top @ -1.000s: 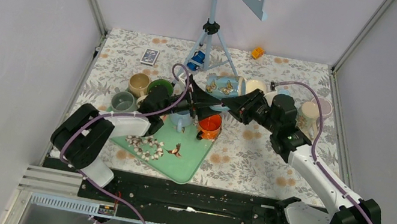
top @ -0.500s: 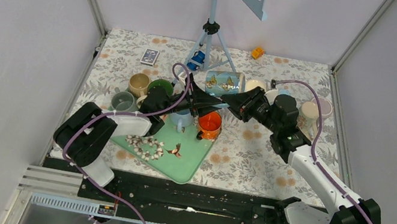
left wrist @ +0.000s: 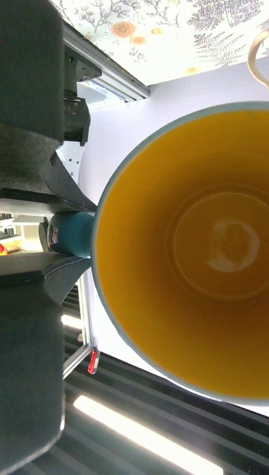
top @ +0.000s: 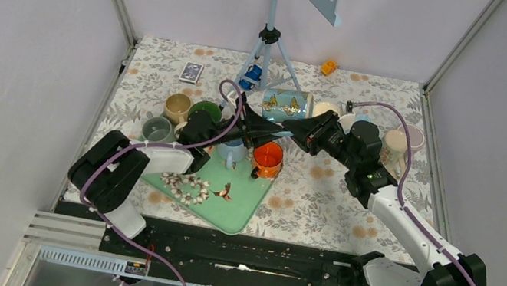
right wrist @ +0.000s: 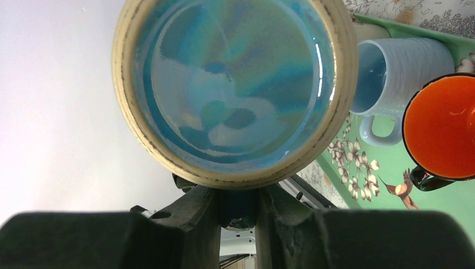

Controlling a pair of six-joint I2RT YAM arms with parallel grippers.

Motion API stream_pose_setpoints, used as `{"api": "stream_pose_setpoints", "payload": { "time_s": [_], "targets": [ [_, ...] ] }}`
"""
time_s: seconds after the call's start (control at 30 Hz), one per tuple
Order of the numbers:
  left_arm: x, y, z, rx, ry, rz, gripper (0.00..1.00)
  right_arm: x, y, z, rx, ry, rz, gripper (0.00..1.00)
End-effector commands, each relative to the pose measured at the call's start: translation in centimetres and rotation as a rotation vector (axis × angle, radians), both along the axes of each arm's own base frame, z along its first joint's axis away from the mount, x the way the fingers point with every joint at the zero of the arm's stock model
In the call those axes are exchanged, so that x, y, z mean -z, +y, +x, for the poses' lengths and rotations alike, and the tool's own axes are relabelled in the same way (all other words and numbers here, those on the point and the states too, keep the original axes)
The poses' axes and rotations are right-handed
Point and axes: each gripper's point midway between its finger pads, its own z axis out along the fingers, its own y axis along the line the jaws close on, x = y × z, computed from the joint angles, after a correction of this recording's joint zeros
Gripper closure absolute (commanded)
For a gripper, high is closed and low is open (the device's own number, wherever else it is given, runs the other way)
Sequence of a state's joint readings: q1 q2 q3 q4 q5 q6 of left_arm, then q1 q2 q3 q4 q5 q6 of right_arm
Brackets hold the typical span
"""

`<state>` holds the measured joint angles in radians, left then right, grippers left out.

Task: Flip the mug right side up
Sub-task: Turn over the cup at the corner of the board.

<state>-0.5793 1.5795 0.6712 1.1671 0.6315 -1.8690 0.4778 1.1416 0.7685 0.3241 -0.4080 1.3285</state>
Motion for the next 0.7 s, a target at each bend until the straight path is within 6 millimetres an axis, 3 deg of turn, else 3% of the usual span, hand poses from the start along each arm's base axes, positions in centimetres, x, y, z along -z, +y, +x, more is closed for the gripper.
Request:
{"api": "stream_pose_setpoints", "payload": {
  "time_s": [0.0,0.33,0.67],
  "targets": [
    [-3.6,0.4,-1.1,-0.023,-0.187,-0.048,1.00,-2.5,0.2,-0.9,-0.033,-0.132,-0.001,0.86],
    [-4.6,0.3,-0.4,-0.097,-0.291,0.095,1.00,-2.2,-0.5,-1.0,-0.006,-0.144,-0.074,0.43],
    [-5.0,0.5,0.3,-0.154,-0.367,0.208,1.00,-1.5,-1.2,-1.2,0.000,-0.144,-0.165,0.12]
  ]
}}
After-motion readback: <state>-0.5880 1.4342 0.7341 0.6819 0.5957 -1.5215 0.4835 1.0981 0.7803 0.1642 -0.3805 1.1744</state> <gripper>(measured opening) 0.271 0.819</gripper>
